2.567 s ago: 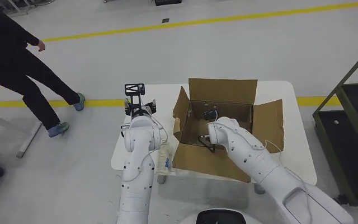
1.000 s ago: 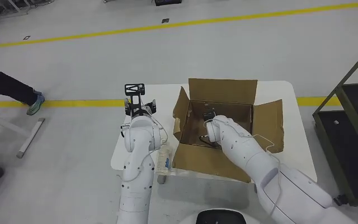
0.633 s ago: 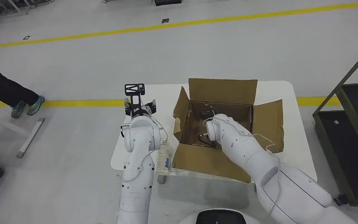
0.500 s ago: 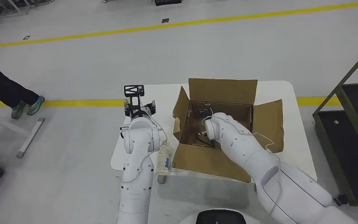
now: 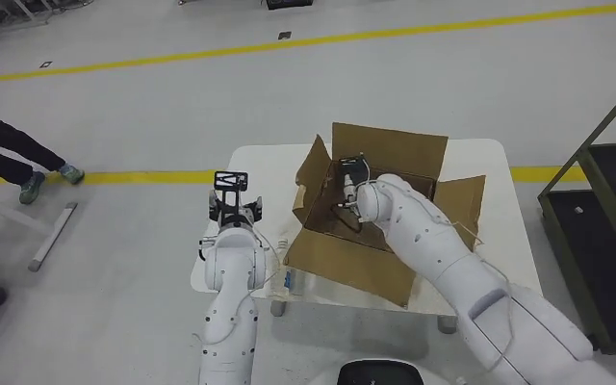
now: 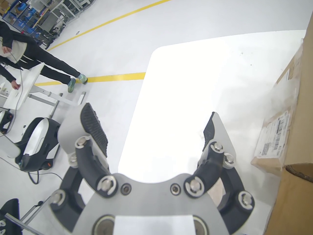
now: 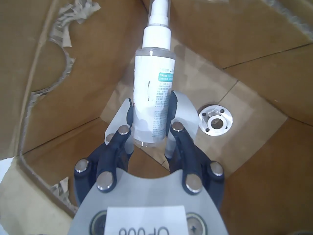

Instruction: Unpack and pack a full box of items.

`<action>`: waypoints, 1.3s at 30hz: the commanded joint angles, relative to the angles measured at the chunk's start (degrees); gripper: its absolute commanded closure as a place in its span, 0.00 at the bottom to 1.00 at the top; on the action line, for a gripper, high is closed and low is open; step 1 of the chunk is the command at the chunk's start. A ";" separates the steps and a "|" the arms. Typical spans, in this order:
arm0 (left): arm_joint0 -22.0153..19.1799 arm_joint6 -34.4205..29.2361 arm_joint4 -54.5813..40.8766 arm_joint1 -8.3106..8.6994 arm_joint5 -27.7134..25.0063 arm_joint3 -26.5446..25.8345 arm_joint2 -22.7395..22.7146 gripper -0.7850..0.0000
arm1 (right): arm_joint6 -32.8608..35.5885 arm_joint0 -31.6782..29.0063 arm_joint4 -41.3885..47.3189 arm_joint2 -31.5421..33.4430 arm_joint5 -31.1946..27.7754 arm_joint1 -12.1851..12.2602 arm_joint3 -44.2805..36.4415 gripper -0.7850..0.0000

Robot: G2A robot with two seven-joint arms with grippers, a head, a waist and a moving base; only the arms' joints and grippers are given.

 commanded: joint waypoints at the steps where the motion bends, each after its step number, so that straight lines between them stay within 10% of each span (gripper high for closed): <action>1: 0.93 0.59 -0.19 0.04 0.11 -0.42 0.05 0.00 | 2.96 -3.81 -2.34 2.27 1.92 1.70 -8.74 1.00; 12: 2.53 3.64 -7.82 0.18 -2.37 -3.10 -0.89 0.00 | 19.68 -27.21 -14.79 13.91 3.33 7.89 -50.82 1.00; 39: 1.08 5.19 -8.47 0.50 -0.60 -2.76 2.03 0.00 | 3.45 -36.59 0.85 21.92 -1.05 8.56 -61.30 1.00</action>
